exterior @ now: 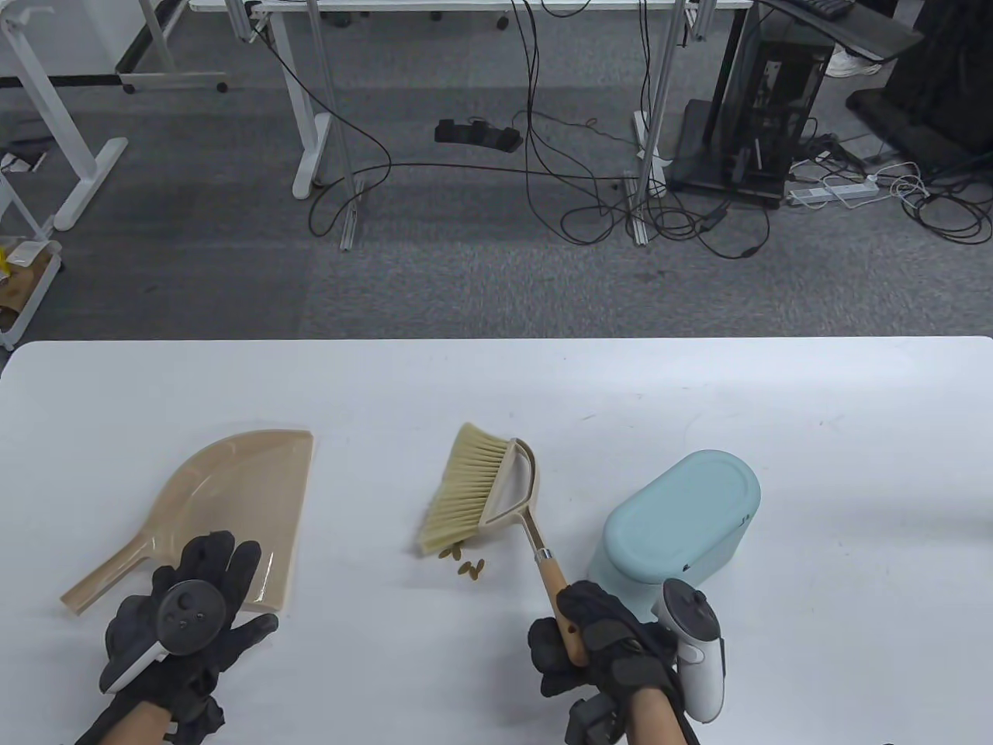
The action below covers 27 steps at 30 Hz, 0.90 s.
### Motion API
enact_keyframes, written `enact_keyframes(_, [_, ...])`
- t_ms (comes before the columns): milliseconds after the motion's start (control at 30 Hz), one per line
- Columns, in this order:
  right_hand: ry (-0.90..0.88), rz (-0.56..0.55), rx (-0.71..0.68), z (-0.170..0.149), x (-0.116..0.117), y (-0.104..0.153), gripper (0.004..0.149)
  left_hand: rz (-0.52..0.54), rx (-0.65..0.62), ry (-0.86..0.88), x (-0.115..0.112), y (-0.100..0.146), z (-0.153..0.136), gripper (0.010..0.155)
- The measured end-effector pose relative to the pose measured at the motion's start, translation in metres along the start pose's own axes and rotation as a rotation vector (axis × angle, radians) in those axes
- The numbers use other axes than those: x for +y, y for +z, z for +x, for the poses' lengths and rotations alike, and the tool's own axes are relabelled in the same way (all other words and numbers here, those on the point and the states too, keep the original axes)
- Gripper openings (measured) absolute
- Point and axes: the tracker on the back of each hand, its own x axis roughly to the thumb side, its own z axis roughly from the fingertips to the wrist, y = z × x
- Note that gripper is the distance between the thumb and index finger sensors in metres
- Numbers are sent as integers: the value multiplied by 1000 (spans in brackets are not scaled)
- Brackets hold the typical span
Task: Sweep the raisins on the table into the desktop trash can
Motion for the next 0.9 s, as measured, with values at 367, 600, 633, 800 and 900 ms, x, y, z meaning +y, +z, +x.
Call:
enact_keyframes(367, [340, 164, -180, 26, -37, 4, 69, -23, 18, -4, -6, -1, -3, 87])
enact_keyframes(600, [601, -7, -171, 31, -63, -3, 67, -24, 42, 16, -6, -1, -8, 87])
enact_keyframes(633, [599, -24, -185, 31, -64, -3, 67, -20, 44, 22, -5, -1, -9, 88])
enact_keyframes(800, [723, -92, -229, 32, -63, 3, 63, 30, 48, 42, 0, -1, -11, 92])
enact_keyframes(900, [764, -123, -253, 30, -60, 4, 63, 92, 56, 37, 7, 1, -12, 96])
